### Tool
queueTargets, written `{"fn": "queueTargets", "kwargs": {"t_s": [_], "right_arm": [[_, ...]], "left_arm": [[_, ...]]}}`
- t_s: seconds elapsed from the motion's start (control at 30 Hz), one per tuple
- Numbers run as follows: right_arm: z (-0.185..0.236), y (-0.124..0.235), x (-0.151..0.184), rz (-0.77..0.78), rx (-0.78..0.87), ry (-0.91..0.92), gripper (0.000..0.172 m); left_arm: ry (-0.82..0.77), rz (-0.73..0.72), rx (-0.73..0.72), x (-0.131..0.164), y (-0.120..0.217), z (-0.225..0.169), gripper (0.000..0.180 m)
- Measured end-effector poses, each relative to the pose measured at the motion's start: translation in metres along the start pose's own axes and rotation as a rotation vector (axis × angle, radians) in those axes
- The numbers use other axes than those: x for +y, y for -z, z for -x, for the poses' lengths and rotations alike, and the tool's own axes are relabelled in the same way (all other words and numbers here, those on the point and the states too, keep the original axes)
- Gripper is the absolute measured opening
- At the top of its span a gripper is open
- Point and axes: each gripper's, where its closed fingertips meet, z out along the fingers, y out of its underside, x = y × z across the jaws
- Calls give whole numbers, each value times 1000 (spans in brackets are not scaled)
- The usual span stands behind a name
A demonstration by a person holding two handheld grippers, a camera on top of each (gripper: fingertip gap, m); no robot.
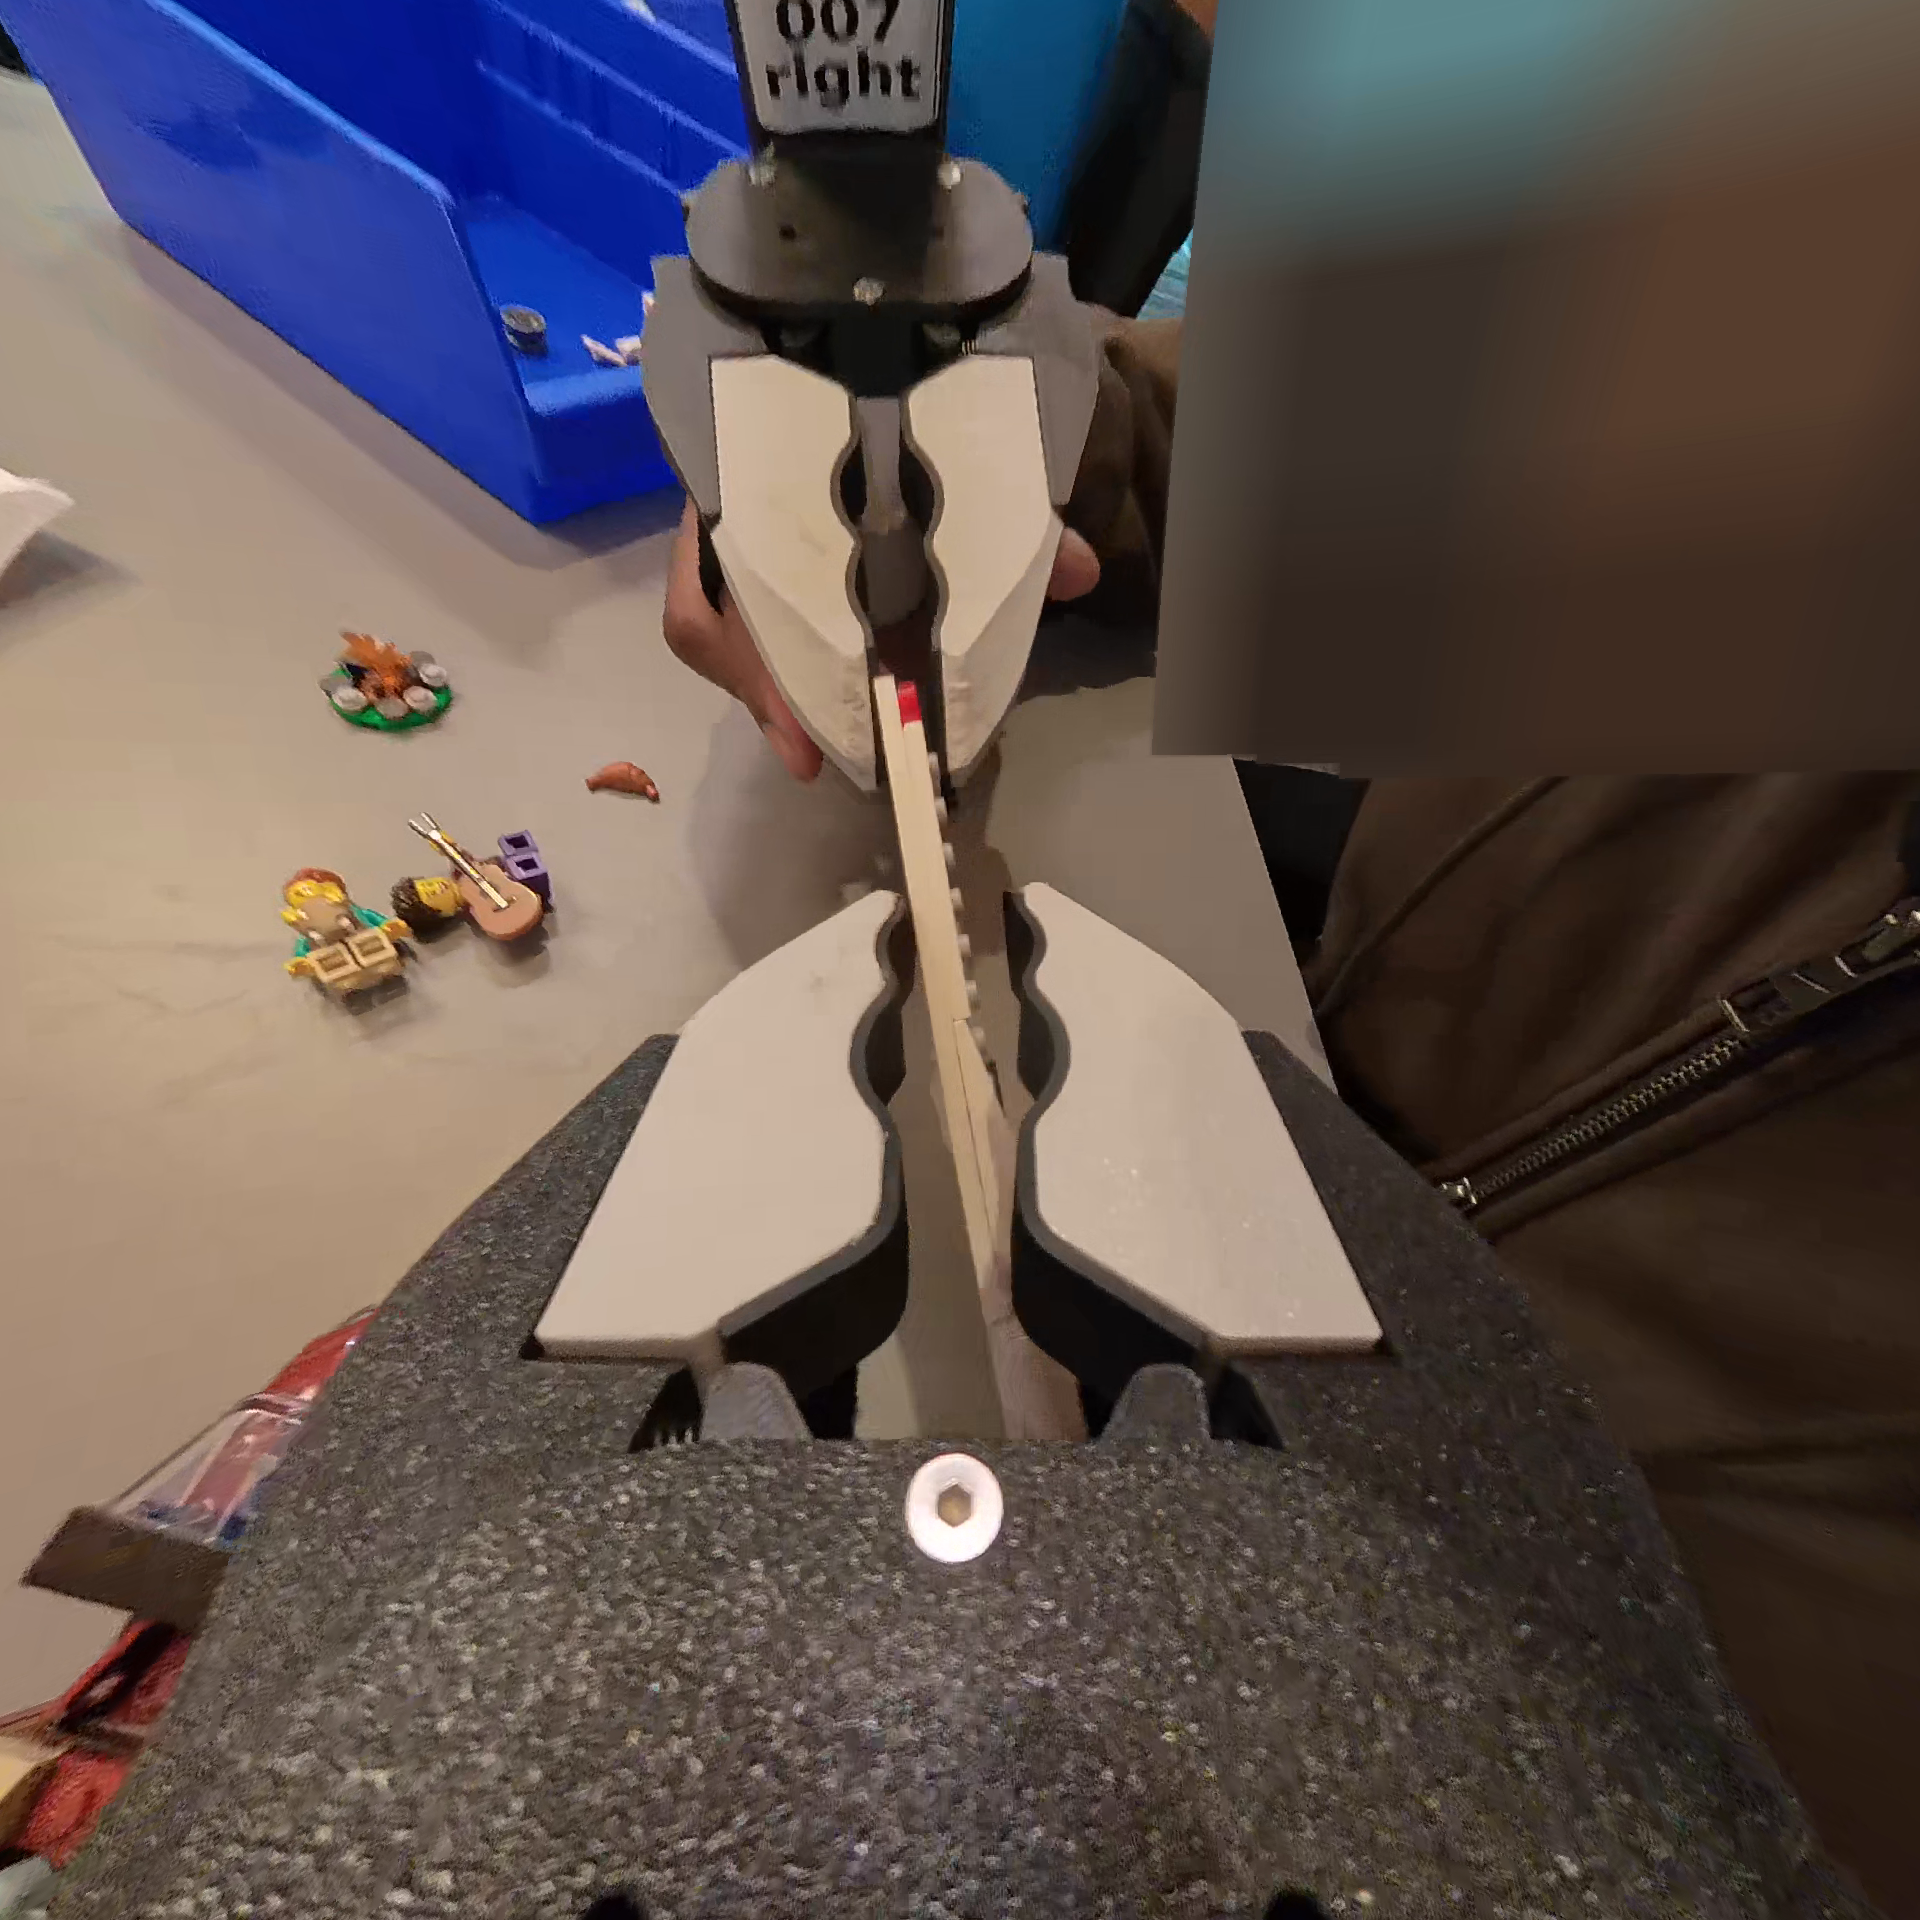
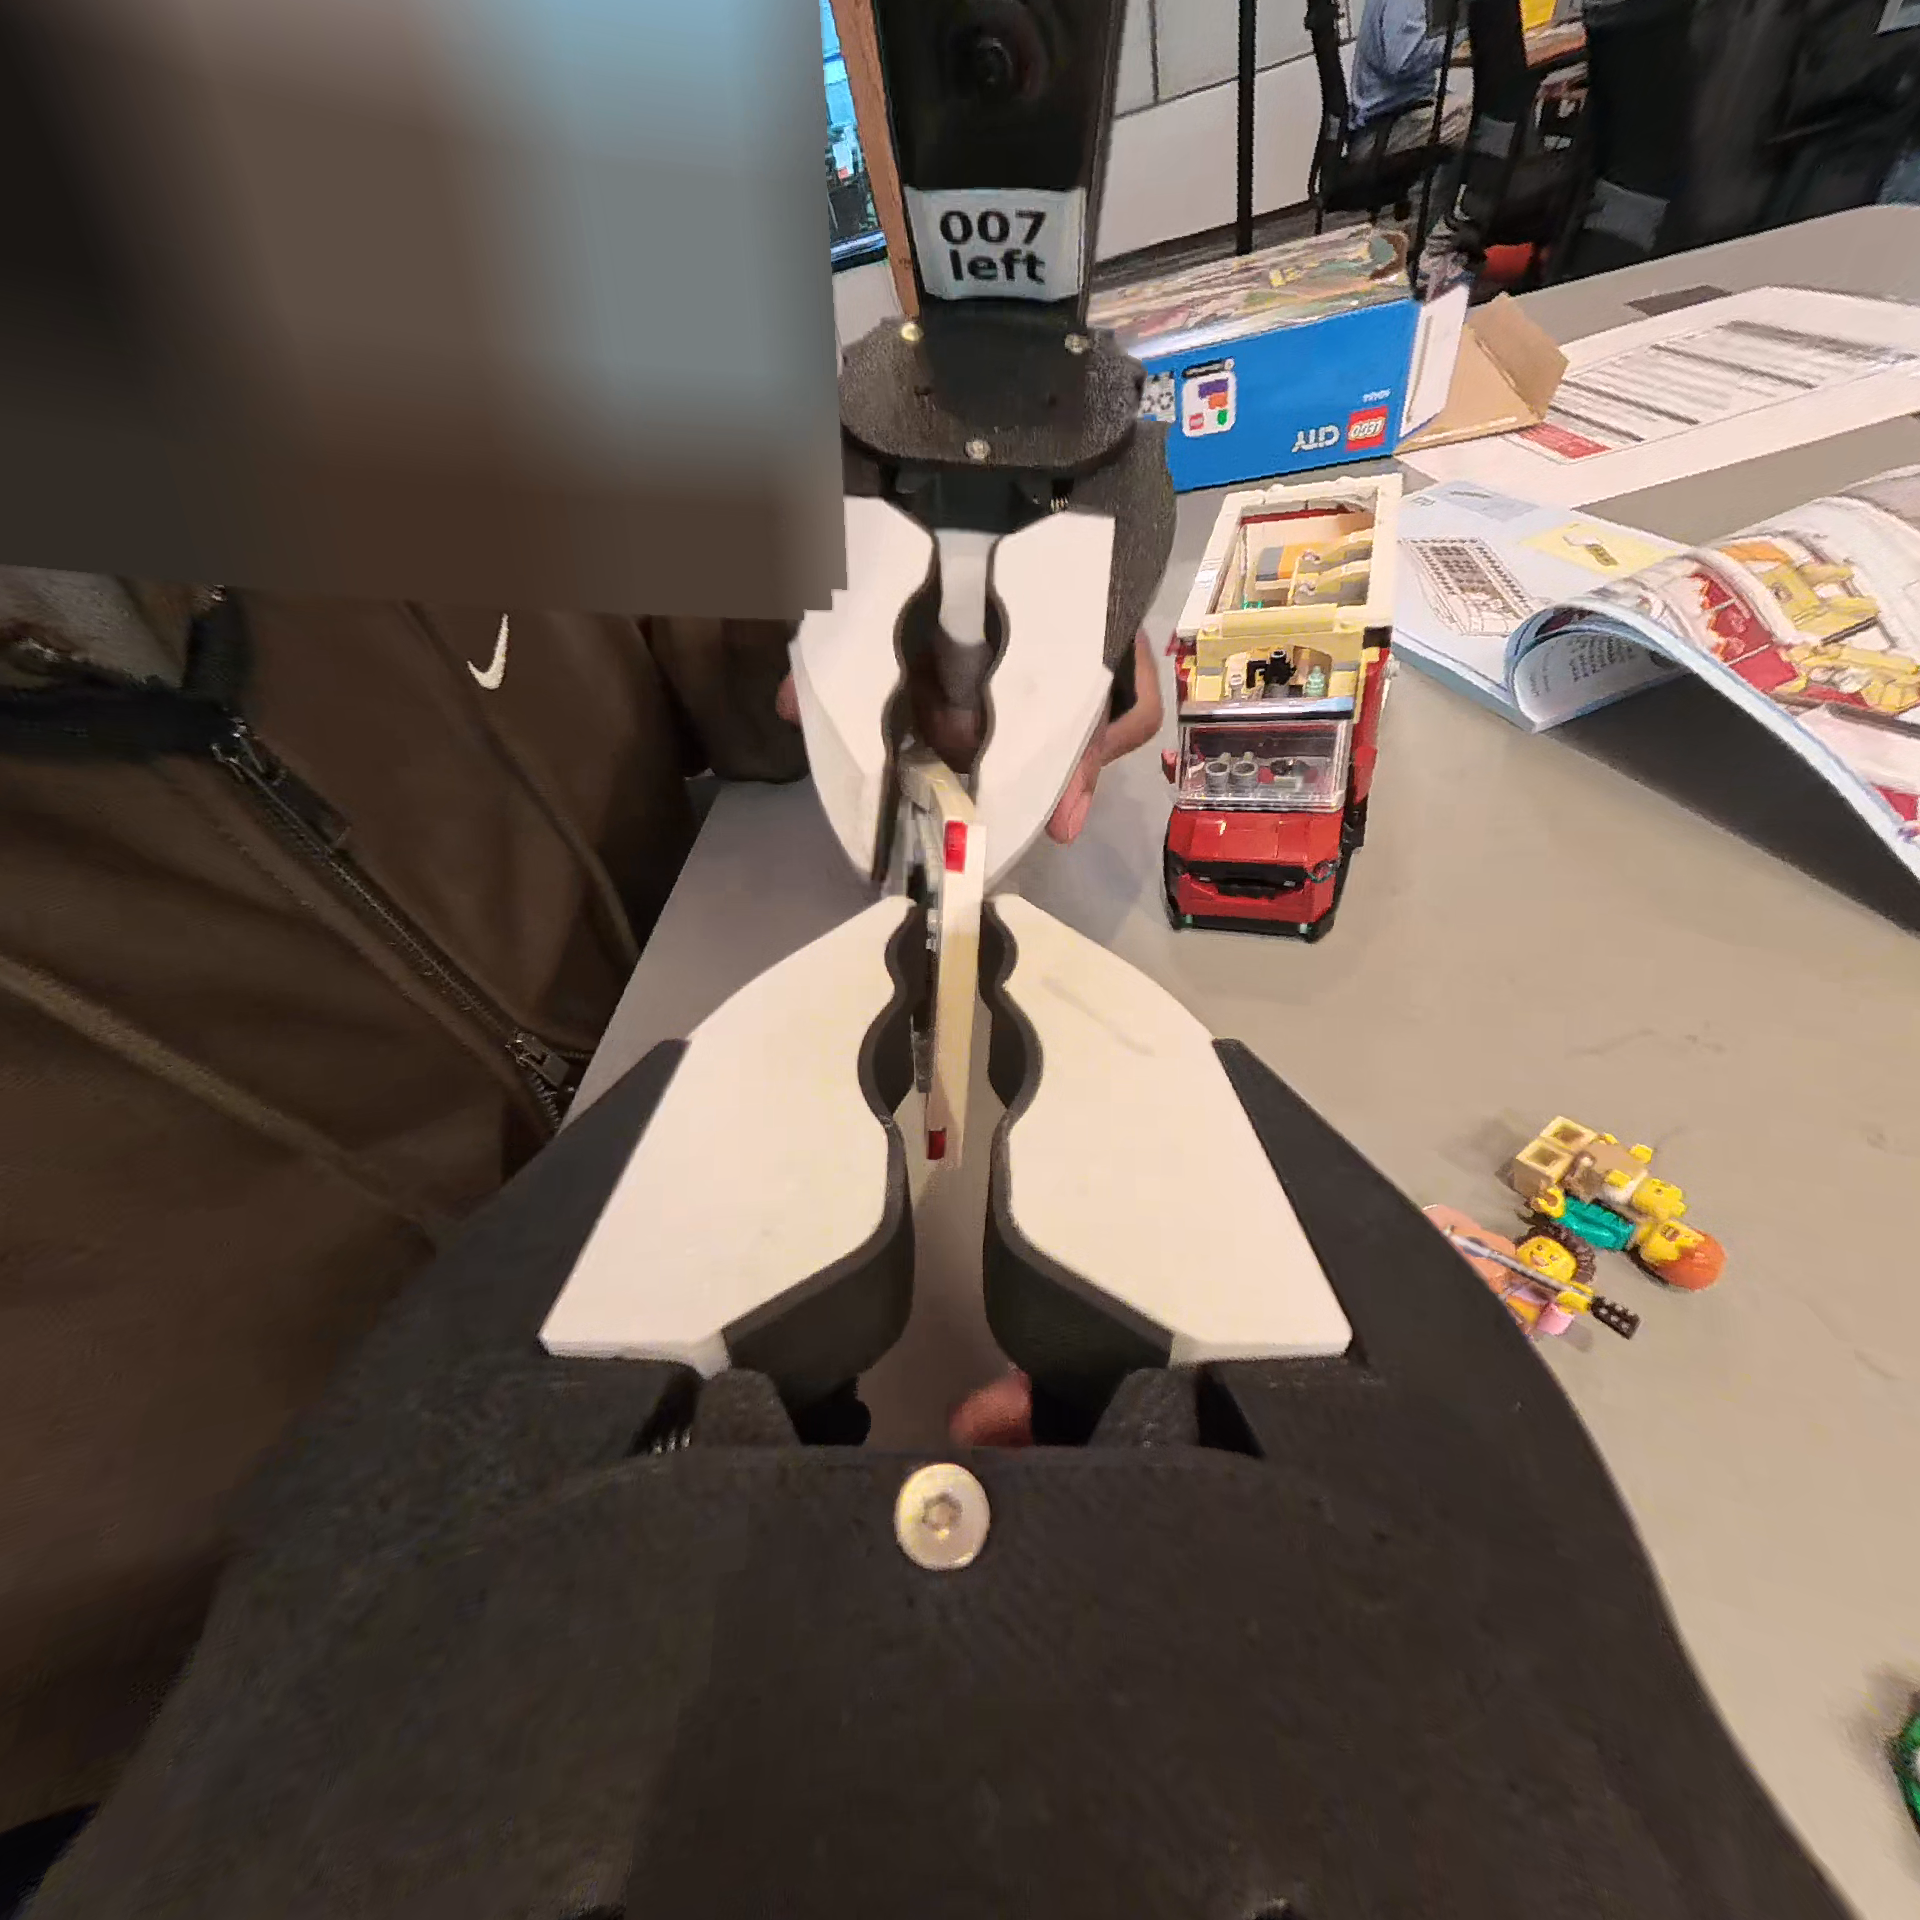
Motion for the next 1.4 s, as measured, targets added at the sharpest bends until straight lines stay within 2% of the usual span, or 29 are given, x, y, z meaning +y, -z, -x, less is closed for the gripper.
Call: {"fn": "queueTargets", "kwargs": {"t_s": [0.13,0.4,0.53,0.63,1.03,1.2,1.4], "right_arm": [[3,-4,-1,6,42,116,10],[6,-14,17,138,156,477,9],[7,-18,32,219,191,649,8],[8,-18,36,242,201,714,7],[5,-18,48,318,196,717,8],[7,-19,50,310,133,568,8],[6,-18,39,202,81,323,9]], "left_arm": [[-97,-26,-47,-10,4,-3,18],[-593,234,-301,17,-6,4,12],[-718,324,-334,28,-10,6,10],[-771,377,-354,35,-12,9,10],[-905,455,-399,45,-14,16,10],[-984,465,-413,46,-14,16,9],[-958,417,-445,37,-9,18,9]]}}
